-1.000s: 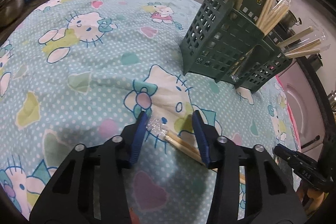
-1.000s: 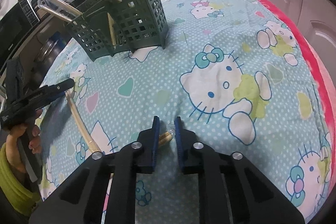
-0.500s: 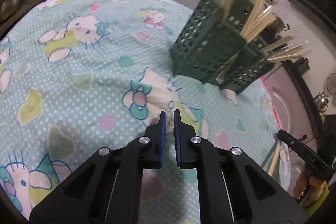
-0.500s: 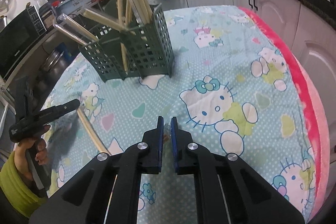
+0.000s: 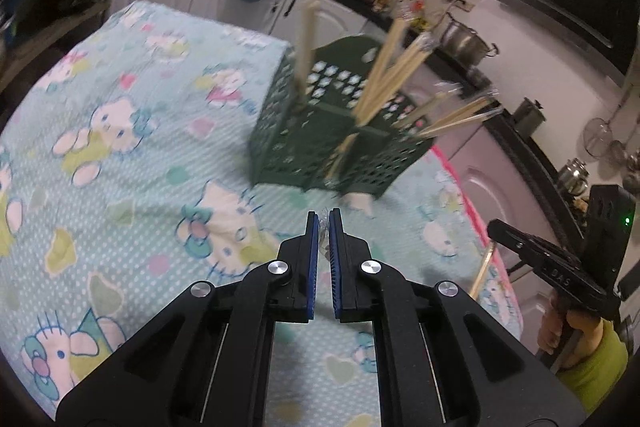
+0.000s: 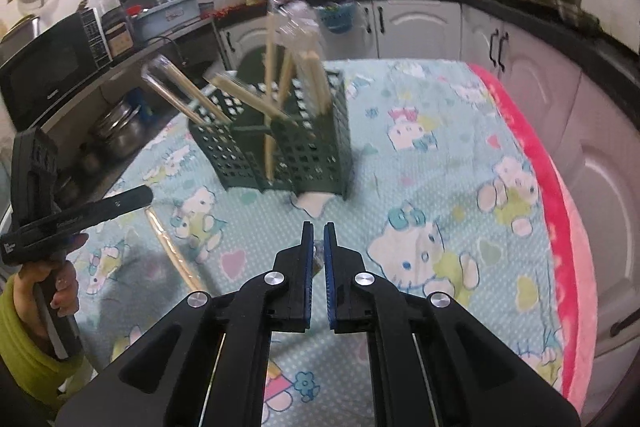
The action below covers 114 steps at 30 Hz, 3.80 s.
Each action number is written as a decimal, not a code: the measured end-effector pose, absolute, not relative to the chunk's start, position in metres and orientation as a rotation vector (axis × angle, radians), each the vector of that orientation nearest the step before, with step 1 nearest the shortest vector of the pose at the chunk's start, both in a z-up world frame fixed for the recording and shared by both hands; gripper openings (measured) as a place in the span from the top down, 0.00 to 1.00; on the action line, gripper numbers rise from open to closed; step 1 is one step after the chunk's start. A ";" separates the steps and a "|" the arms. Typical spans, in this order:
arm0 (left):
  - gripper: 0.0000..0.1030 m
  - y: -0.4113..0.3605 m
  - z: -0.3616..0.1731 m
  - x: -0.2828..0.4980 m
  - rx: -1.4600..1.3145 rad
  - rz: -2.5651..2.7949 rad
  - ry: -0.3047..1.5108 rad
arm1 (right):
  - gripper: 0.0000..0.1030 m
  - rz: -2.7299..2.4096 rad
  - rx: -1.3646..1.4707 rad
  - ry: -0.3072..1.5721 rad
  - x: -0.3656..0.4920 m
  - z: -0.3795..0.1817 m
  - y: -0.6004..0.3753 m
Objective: Organize utensils
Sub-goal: 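Lift the chopsticks with the left tool and carry them over the caddy, then lower the held chopsticks down into the green caddy, then open the left tool to release the chopsticks in the caddy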
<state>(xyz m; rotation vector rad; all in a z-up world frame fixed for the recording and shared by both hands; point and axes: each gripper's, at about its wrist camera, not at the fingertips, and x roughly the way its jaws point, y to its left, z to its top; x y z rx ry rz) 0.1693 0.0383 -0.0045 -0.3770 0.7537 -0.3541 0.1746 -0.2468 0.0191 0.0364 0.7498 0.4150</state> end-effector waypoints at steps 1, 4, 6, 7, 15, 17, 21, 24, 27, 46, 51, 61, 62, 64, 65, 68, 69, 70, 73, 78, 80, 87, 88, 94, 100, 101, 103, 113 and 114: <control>0.97 0.034 0.001 0.169 -0.367 -0.365 0.747 | 0.95 0.424 0.028 0.739 0.174 0.024 -0.244; 0.97 0.025 0.013 0.171 -0.346 -0.393 0.728 | 0.95 0.450 0.012 0.715 0.173 0.036 -0.235; 0.97 0.022 0.019 0.172 -0.337 -0.405 0.720 | 0.95 0.466 0.002 0.702 0.172 0.042 -0.229; 0.97 0.021 0.022 0.172 -0.330 -0.411 0.714 | 0.95 0.477 -0.006 0.694 0.173 0.046 -0.225; 0.97 0.011 0.046 0.171 -0.303 -0.451 0.673 | 0.95 0.530 -0.044 0.646 0.173 0.069 -0.200; 0.97 0.009 0.053 0.170 -0.293 -0.459 0.663 | 0.95 0.541 -0.052 0.632 0.173 0.075 -0.195; 0.97 0.007 0.064 0.168 -0.284 -0.474 0.641 | 0.95 0.555 -0.058 0.613 0.173 0.083 -0.189; 0.97 0.007 0.071 0.167 -0.281 -0.480 0.625 | 0.95 0.561 -0.063 0.600 0.172 0.089 -0.187; 0.97 0.006 0.080 0.167 -0.275 -0.486 0.607 | 0.95 0.566 -0.068 0.586 0.172 0.095 -0.186; 0.98 0.007 0.135 0.177 -0.253 -0.503 0.500 | 0.96 0.571 -0.056 0.459 0.177 0.153 -0.187; 0.98 0.007 0.152 0.181 -0.245 -0.505 0.470 | 0.96 0.578 -0.057 0.426 0.181 0.170 -0.185; 0.98 0.014 0.189 0.187 -0.235 -0.486 0.403 | 0.96 0.572 -0.051 0.373 0.196 0.202 -0.185; 0.98 0.014 0.192 0.188 -0.233 -0.485 0.397 | 0.96 0.571 -0.047 0.369 0.197 0.204 -0.186; 0.98 0.014 0.197 0.190 -0.230 -0.479 0.387 | 0.96 0.570 -0.035 0.358 0.200 0.212 -0.188; 0.98 0.014 0.200 0.192 -0.230 -0.478 0.384 | 0.96 0.570 -0.031 0.352 0.201 0.216 -0.188; 0.98 0.014 0.206 0.196 -0.230 -0.475 0.374 | 0.96 0.564 -0.033 0.326 0.204 0.229 -0.188; 0.98 0.015 0.209 0.197 -0.230 -0.473 0.368 | 0.96 0.562 -0.031 0.317 0.205 0.234 -0.189; 0.98 0.015 0.211 0.199 -0.232 -0.471 0.363 | 0.96 0.560 -0.030 0.310 0.206 0.238 -0.189; 0.98 0.016 0.219 0.202 -0.236 -0.466 0.346 | 0.96 0.553 -0.023 0.287 0.209 0.248 -0.191; 0.98 0.015 0.229 0.209 -0.224 -0.459 0.335 | 0.96 0.537 -0.015 0.266 0.216 0.261 -0.194; 0.98 0.015 0.233 0.215 -0.226 -0.453 0.333 | 0.96 0.526 -0.013 0.263 0.220 0.264 -0.194; 0.98 0.016 0.238 0.229 -0.223 -0.427 0.322 | 0.96 0.496 -0.004 0.271 0.237 0.264 -0.200; 0.98 0.017 0.237 0.231 -0.225 -0.425 0.321 | 0.96 0.492 -0.004 0.274 0.239 0.263 -0.200; 0.98 0.015 0.225 0.243 -0.215 -0.411 0.338 | 0.96 0.456 -0.014 0.288 0.252 0.253 -0.201; 0.98 0.010 0.201 0.254 -0.183 -0.377 0.376 | 0.96 0.444 -0.026 0.314 0.266 0.237 -0.198; 0.98 0.009 0.197 0.256 -0.177 -0.372 0.385 | 0.96 0.444 -0.028 0.319 0.269 0.233 -0.198; 0.98 0.007 0.187 0.260 -0.170 -0.365 0.405 | 0.96 0.441 -0.035 0.336 0.274 0.225 -0.195; 0.98 0.007 0.139 0.273 -0.152 -0.329 0.503 | 0.95 0.412 -0.058 0.445 0.295 0.170 -0.176; 0.98 0.008 0.136 0.274 -0.154 -0.326 0.510 | 0.95 0.412 -0.061 0.464 0.298 0.162 -0.173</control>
